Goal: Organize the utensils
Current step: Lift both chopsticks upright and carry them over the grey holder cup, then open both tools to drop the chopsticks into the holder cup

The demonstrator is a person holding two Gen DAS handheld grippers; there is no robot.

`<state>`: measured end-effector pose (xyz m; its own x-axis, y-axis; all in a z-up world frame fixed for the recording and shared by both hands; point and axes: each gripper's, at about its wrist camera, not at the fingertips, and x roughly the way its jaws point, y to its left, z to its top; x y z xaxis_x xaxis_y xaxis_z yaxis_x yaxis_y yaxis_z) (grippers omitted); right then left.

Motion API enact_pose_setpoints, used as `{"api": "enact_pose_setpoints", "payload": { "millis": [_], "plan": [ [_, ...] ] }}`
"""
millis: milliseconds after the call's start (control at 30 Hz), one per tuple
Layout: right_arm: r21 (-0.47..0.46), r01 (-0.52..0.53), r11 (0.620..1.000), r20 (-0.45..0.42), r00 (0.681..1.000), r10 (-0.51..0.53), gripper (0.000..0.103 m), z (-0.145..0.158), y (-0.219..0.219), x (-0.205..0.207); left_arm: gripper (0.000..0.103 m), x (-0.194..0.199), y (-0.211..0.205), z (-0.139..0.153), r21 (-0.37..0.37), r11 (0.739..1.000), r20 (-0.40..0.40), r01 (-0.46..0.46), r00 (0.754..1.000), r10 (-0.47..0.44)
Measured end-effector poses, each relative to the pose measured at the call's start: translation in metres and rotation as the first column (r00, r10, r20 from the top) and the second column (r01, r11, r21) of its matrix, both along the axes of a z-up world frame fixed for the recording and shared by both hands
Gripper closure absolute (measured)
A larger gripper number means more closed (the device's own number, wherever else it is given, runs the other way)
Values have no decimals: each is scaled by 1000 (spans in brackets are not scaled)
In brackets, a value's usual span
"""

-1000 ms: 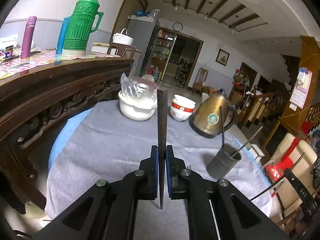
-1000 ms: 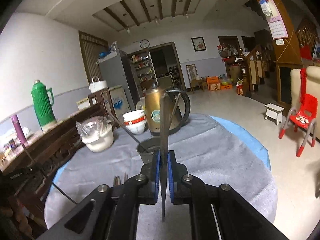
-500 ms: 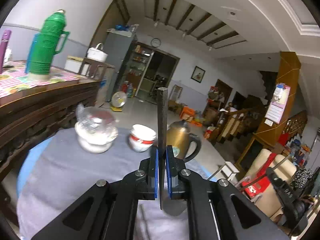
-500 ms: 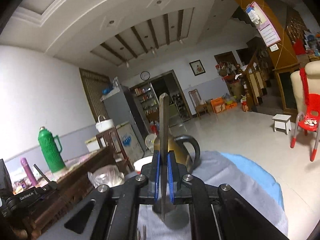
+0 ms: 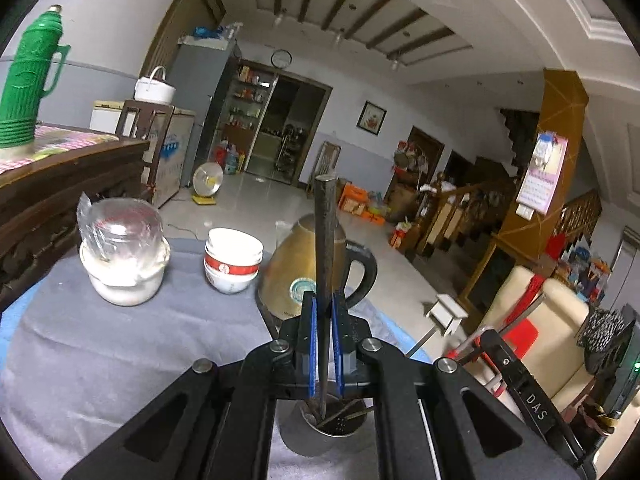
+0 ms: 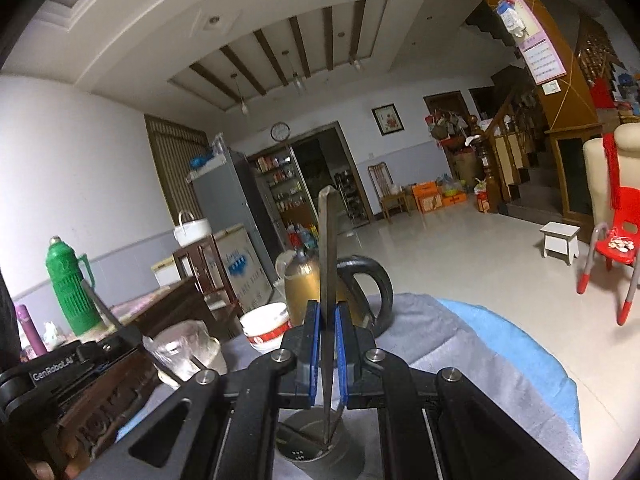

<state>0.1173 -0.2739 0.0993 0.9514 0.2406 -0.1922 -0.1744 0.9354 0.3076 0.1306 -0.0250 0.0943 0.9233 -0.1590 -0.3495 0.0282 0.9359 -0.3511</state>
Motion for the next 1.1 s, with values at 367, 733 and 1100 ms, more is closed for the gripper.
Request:
{"api": "enact_pose_setpoints", "payload": {
  "millis": [367, 733, 1100],
  "plan": [
    [-11, -39, 999, -117, 992, 37, 95, -30, 8, 28, 96, 25, -9, -35, 5, 1000, -108, 23, 994, -22],
    [-47, 18, 999, -202, 979, -28, 68, -26, 5, 22, 45, -4, 14, -21, -24, 999, -135, -37, 990, 34],
    [-69, -70, 995, -252, 966, 51, 36, -38, 11, -48, 26, -104, 90, -51, -26, 988, -195, -152, 970, 144]
  ]
}}
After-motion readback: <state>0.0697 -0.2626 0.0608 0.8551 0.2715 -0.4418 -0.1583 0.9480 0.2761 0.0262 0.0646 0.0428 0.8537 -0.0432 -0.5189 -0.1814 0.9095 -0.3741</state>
